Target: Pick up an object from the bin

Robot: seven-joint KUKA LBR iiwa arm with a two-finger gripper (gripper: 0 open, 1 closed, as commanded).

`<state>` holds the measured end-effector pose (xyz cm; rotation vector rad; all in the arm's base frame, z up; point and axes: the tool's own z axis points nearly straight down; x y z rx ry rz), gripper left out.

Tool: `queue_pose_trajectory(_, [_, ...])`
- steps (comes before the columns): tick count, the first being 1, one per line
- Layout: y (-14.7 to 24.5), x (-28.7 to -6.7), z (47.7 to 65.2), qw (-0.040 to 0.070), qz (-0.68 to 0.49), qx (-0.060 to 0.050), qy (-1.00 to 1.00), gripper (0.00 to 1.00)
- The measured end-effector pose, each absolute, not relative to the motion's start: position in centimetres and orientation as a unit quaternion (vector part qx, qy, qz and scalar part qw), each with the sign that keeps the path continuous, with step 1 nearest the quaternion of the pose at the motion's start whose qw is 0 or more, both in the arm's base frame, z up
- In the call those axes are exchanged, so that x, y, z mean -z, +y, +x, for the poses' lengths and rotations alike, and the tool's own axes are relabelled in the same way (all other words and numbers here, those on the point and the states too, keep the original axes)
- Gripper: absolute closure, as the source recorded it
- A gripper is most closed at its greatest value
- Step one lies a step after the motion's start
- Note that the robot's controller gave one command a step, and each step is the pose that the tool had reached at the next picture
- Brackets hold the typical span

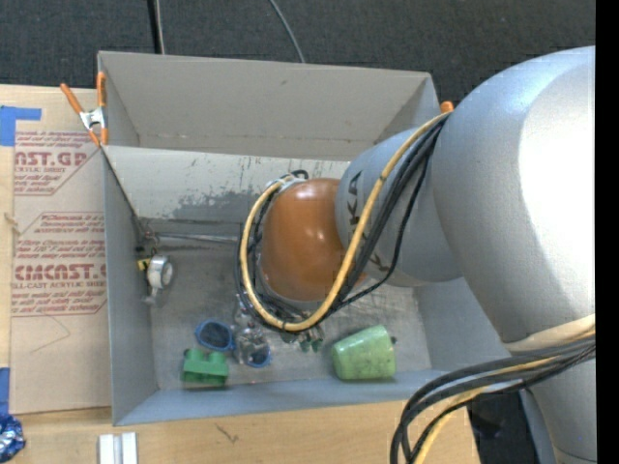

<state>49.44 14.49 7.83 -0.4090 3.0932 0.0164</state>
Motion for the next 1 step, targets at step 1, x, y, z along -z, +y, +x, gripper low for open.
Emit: queue_pose_trajectory(1, [15.11, -24.25, 49.59, 0.005, -0.144, -0.001, 0.990, 1.00])
